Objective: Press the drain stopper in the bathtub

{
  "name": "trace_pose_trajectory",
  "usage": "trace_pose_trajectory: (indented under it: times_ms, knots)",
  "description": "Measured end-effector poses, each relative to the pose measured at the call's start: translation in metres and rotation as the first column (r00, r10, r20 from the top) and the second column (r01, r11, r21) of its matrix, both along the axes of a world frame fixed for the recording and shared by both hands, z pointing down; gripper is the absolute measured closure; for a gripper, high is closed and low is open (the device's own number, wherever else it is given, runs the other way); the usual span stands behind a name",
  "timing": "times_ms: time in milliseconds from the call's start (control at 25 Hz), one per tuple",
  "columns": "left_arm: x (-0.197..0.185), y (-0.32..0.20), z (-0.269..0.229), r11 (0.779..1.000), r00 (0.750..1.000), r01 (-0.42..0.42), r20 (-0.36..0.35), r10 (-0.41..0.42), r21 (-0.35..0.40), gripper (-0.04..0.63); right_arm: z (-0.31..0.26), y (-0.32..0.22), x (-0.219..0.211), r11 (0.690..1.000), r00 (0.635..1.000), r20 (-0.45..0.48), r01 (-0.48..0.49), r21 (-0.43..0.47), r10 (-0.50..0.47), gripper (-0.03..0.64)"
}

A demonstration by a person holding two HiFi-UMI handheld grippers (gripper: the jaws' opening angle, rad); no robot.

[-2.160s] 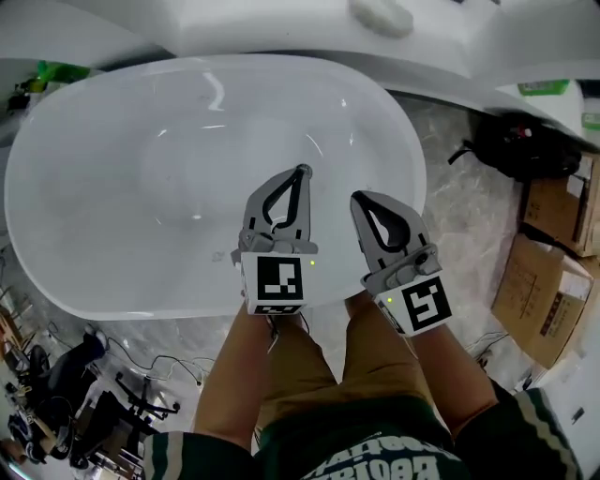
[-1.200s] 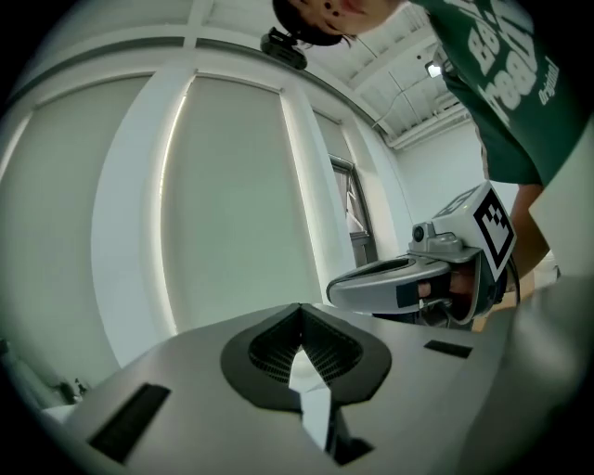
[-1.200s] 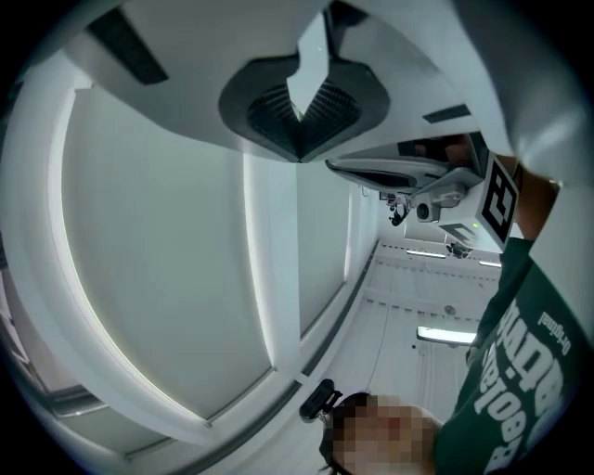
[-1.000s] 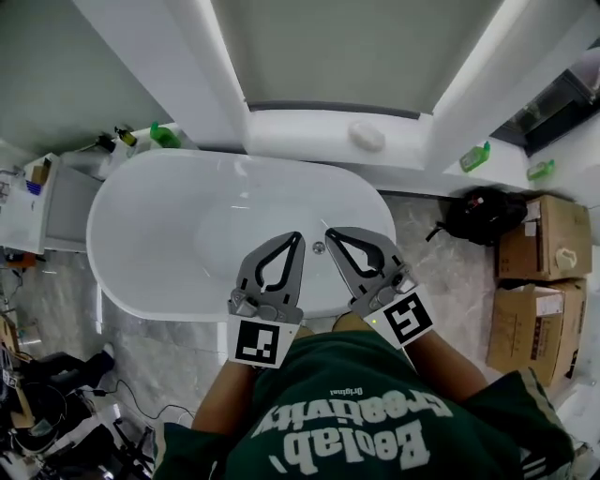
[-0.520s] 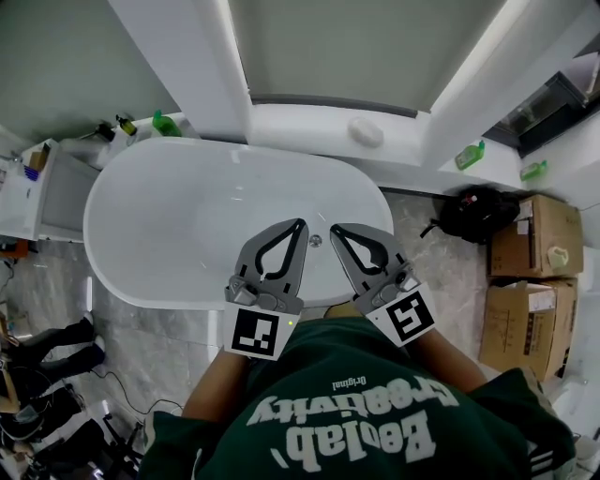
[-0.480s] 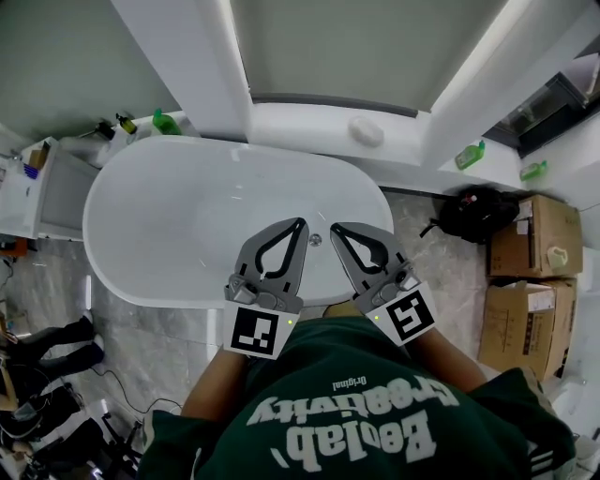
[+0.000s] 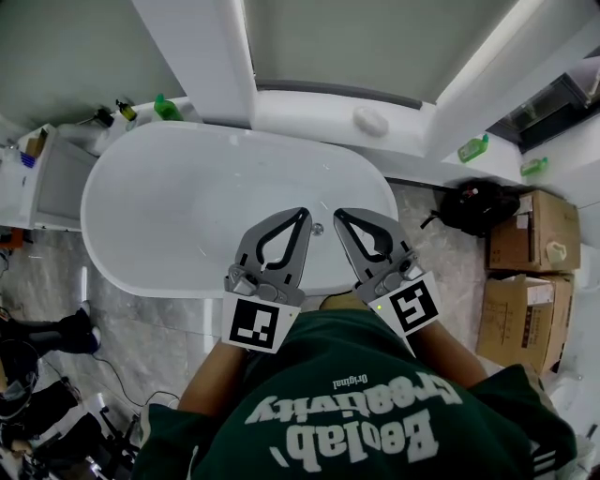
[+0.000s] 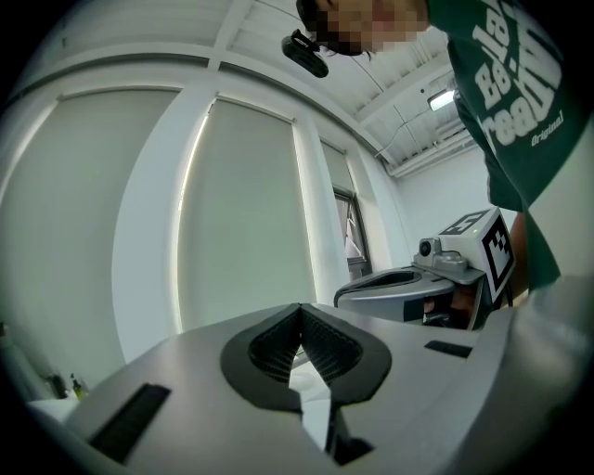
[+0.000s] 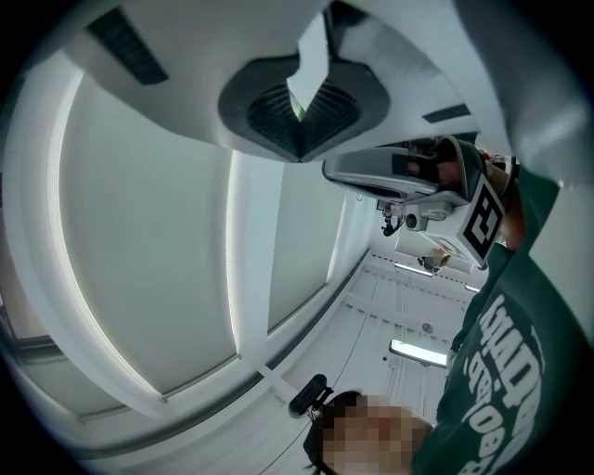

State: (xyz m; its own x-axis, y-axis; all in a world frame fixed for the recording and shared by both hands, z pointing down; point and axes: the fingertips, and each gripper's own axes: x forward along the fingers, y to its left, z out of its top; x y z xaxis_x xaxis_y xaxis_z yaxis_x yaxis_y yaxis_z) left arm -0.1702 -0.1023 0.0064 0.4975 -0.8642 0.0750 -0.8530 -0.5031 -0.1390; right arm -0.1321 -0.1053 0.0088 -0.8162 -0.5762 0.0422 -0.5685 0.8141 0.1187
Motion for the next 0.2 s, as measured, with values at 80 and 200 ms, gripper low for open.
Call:
trace_pose_trajectory:
  times_ms: [80, 200]
  knots:
    - [-0.005, -0.001, -0.001, 1.000, 1.000, -0.004, 0.007, 0.004, 0.012, 0.586, 0.000, 0.001, -0.006, 1.000, 1.000, -0.008, -0.002, 0.009, 0.002, 0.603]
    - [-0.013, -0.003, -0.002, 1.000, 1.000, -0.010, 0.019, 0.010, 0.027, 0.586, 0.002, 0.003, -0.015, 1.000, 1.000, -0.016, 0.002, 0.012, -0.002, 0.603]
